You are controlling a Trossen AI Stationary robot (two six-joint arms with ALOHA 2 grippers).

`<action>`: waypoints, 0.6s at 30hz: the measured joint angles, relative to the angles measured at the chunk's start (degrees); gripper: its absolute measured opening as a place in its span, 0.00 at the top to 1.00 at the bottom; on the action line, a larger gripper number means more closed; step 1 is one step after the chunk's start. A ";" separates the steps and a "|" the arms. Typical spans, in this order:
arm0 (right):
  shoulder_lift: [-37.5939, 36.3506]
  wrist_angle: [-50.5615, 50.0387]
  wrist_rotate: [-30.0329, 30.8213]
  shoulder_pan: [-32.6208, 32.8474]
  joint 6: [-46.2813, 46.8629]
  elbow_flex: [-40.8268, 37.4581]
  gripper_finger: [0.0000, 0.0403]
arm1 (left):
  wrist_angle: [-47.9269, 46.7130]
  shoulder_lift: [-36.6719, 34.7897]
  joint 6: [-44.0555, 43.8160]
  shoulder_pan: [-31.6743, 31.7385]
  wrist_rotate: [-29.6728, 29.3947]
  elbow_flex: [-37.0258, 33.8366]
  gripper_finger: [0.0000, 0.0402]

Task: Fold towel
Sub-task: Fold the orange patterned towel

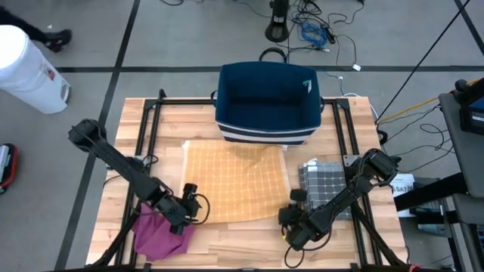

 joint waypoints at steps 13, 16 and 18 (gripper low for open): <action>-2.21 -1.67 -0.72 -0.05 2.12 -0.35 1.00 | 9.16 8.89 -6.15 -1.71 1.27 0.00 0.42; -2.25 -1.58 -0.57 -0.04 2.14 -0.35 1.00 | 12.29 11.03 -7.01 -2.43 1.24 0.00 0.42; -2.27 -1.41 -0.44 -0.04 2.12 -0.35 1.00 | 12.20 12.46 -7.47 -2.74 0.51 0.00 0.42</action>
